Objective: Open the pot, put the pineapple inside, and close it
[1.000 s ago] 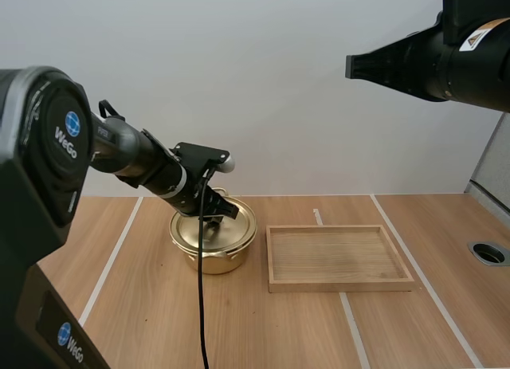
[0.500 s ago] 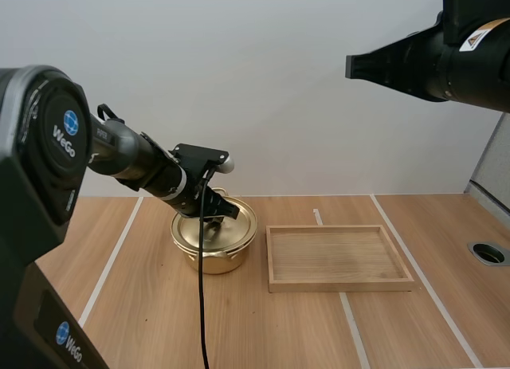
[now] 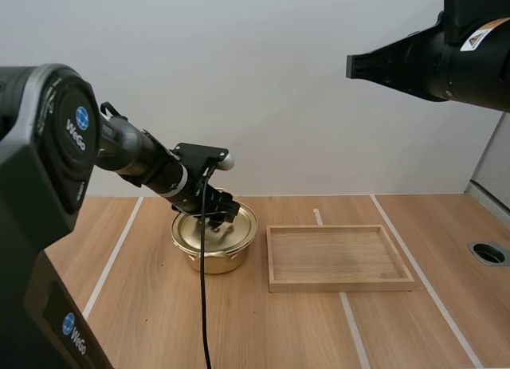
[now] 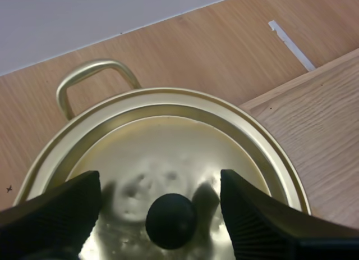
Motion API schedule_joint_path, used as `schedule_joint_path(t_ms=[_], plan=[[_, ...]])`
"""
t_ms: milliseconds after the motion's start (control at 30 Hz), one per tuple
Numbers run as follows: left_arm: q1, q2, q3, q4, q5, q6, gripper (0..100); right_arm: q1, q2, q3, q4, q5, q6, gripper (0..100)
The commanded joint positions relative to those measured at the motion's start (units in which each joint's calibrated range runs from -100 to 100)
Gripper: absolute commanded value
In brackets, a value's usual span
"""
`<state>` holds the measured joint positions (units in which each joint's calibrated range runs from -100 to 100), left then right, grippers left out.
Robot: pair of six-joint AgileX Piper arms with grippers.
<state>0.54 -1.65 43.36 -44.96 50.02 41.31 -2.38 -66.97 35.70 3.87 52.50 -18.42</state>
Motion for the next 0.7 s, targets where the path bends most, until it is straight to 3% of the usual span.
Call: schedule_joint_path(t_ms=[0, 233, 667], plan=[[-0.08, -2.19, -2.39, 0.01, 5.73, -1.68, 100, -0.29, -0.62, 0.16, -0.34, -0.23, 0.17, 0], [-0.08, -10.88, -7.28, -0.24, 9.54, -3.19, 100, -0.29, -0.62, 0.16, -0.34, -0.23, 0.17, 0], [-0.08, -28.51, -7.48, -0.02, -1.81, -4.96, 100, -0.29, -0.62, 0.16, -0.34, -0.23, 0.17, 0]])
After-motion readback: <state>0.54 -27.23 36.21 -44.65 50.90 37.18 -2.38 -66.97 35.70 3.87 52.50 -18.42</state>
